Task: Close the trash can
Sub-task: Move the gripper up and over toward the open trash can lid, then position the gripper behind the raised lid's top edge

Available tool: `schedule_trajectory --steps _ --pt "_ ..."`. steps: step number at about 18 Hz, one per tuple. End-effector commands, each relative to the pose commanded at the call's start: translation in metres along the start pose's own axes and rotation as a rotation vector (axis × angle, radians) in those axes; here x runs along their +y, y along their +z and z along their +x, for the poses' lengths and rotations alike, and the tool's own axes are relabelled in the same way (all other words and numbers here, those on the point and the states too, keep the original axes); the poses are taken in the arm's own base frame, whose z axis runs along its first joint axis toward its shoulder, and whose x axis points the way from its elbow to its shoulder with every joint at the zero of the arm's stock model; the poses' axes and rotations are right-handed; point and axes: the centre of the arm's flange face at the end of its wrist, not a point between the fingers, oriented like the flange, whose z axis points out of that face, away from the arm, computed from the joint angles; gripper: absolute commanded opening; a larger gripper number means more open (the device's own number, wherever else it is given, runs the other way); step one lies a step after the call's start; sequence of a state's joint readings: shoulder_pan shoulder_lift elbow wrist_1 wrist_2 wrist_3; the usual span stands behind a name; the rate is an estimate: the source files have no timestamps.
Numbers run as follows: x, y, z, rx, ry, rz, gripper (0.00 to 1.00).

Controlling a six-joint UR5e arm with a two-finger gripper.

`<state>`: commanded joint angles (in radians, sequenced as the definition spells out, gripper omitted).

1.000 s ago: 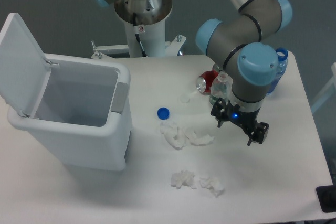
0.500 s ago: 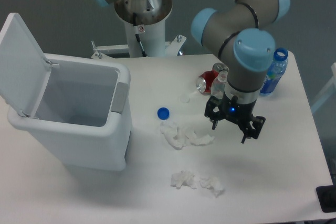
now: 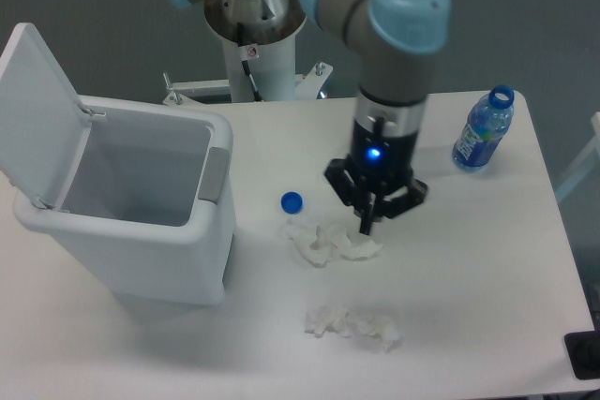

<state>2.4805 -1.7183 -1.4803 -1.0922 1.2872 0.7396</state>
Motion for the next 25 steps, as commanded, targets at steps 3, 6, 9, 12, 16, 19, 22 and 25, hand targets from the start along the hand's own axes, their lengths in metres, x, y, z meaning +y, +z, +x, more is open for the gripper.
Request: schedule_trajectory --steps 3,6,9,12,16,19,22,25 --pt "-0.011 -0.042 0.034 0.006 -0.035 0.075 0.00" --pt "-0.023 -0.071 0.070 0.010 -0.052 0.121 0.00" --pt "-0.034 -0.096 0.110 0.036 -0.055 0.173 0.00" --pt "-0.043 -0.122 0.159 0.071 0.003 0.219 0.00" --pt "-0.049 -0.155 0.217 0.099 0.106 0.273 0.00" --pt "-0.050 -0.169 0.247 0.121 0.157 0.298 0.00" --pt "-0.052 -0.172 0.267 0.141 0.201 0.306 0.00" --pt "-0.053 -0.167 0.284 0.164 0.244 0.300 0.00"
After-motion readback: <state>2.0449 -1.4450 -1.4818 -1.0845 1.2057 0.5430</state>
